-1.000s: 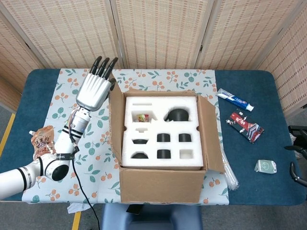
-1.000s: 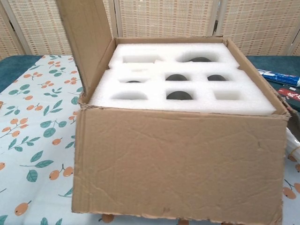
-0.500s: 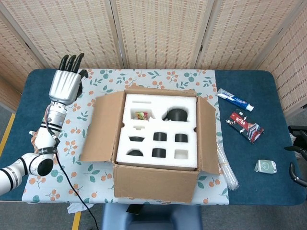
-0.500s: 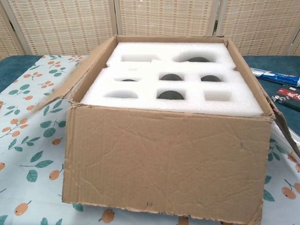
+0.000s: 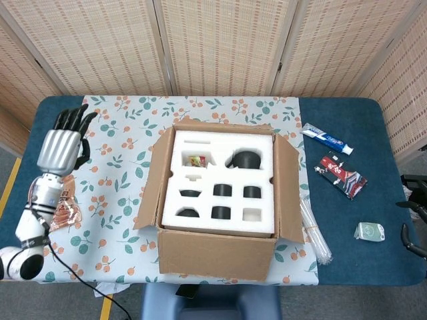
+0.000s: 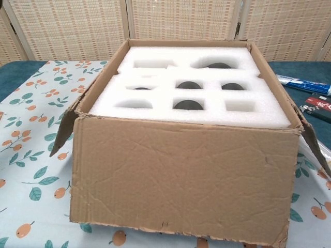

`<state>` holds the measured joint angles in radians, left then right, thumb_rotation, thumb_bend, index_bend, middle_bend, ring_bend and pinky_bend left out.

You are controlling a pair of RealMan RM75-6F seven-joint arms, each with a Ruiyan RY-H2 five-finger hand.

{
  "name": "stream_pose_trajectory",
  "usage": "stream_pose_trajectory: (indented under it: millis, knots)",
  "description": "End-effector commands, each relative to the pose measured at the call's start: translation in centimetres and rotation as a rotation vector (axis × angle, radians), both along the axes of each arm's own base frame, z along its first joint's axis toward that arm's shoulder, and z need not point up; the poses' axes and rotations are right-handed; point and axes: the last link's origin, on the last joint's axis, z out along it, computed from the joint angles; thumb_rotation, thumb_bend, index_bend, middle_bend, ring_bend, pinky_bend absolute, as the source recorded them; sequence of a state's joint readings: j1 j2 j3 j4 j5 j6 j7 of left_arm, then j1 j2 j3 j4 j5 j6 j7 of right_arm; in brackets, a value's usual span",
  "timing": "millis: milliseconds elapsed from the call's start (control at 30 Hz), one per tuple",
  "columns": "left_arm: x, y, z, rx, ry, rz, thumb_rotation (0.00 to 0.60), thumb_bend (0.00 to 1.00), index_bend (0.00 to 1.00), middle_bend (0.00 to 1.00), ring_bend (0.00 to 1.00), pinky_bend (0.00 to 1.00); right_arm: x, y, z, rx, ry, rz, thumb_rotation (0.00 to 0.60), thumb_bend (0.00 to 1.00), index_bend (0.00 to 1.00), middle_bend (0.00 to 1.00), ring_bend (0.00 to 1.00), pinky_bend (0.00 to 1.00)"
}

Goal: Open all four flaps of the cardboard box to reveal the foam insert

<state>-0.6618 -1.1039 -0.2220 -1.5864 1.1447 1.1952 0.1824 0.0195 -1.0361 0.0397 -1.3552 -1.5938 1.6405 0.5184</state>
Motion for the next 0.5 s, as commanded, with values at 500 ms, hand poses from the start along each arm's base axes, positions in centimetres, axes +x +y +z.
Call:
stream_pose_trajectory:
  millis: [500]
  knots:
    - [-12.1,-20.3,-2.3,-0.002,-0.052,0.171,0.600,0.60,0.00,0.00,0.00,0.00,2.3,-1.1,-5.2,0.000,0.211,-0.082,0.469,0.59,0.12,0.00,0.00,0.00]
